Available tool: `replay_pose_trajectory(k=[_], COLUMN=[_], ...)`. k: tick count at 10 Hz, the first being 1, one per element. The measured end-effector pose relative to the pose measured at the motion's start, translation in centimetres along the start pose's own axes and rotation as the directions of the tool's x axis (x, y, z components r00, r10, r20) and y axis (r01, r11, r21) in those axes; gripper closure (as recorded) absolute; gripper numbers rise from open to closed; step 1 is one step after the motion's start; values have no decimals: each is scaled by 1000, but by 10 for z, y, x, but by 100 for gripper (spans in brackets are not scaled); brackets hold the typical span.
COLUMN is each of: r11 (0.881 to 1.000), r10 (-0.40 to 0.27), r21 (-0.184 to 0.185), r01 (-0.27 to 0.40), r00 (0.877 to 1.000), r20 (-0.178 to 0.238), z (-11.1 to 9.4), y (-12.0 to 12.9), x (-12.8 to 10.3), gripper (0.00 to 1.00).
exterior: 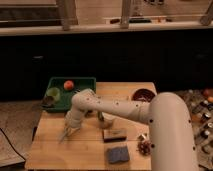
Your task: Wipe table surface with towel
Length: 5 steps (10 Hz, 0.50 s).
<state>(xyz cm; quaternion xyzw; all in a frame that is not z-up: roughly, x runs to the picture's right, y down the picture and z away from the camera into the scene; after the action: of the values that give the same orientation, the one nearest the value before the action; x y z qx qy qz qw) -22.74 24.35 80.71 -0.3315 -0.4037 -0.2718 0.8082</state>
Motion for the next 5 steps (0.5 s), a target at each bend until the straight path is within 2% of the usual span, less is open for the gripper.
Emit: replay_pose_trajectory(k=[2, 5], r11=[996, 990], r10=[-92, -130], r21=[-10, -44], r01=[92, 134], r00=[995, 988], r20=[40, 84], z=[11, 21], y=[-10, 10], x=[-24, -41], gripper=[100, 100])
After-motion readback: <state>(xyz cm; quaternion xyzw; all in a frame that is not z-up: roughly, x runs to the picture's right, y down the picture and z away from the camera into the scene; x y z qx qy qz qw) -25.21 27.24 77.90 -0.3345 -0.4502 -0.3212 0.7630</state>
